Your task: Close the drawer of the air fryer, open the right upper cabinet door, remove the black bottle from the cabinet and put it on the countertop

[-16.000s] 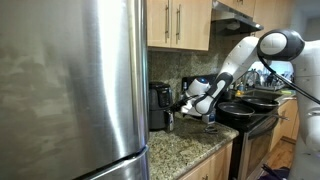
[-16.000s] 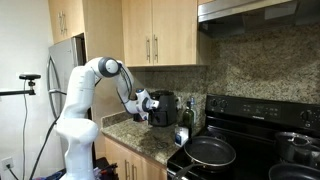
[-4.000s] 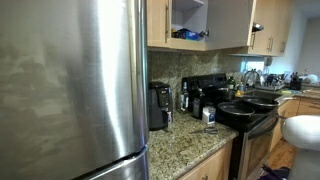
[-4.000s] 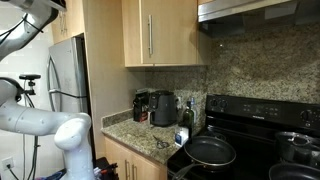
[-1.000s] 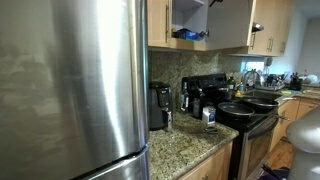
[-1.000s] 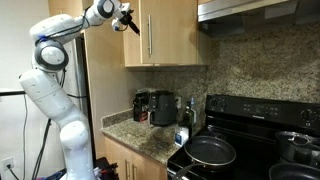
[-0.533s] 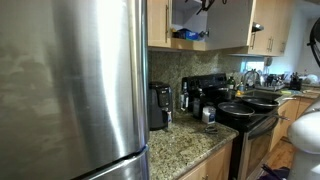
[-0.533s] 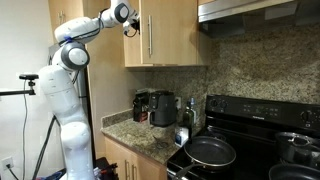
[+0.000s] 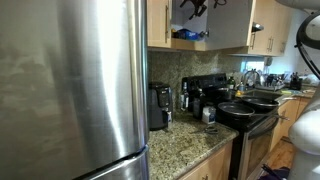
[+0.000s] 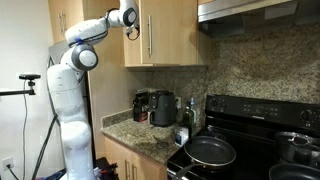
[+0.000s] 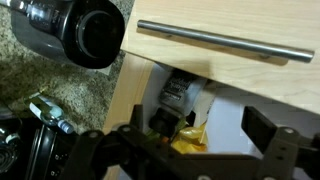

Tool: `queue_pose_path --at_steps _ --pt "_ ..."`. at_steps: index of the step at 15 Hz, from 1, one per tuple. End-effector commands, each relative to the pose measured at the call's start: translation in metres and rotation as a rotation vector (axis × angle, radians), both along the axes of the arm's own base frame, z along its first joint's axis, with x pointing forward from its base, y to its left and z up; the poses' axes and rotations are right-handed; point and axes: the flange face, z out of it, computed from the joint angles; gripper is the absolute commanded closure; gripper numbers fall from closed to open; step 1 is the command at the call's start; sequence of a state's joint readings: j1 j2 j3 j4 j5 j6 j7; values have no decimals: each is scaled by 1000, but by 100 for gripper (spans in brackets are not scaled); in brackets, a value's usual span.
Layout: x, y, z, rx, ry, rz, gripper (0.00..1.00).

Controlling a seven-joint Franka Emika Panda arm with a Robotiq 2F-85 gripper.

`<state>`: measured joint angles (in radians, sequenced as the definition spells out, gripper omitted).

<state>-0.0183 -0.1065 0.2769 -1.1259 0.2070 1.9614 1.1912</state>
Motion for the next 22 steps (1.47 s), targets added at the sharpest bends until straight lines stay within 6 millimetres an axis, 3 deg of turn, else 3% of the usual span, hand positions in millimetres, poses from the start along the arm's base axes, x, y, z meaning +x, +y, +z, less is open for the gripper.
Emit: queue_pose_path --at_steps 1,2,3,8,15,16,17,22 --pt "43 -5 -7 165 86 -59 0" --pt "46 -7 -8 212 109 -84 0" --pt "35 -6 -11 127 75 -68 0" --pt "64 -12 -25 176 139 -164 0" --pt "115 -33 -41 499 335 -334 0" --pt "120 -33 -43 542 370 -347 0" --pt "112 -33 -44 470 314 -337 0" --pt "130 -34 -57 529 375 -400 0"
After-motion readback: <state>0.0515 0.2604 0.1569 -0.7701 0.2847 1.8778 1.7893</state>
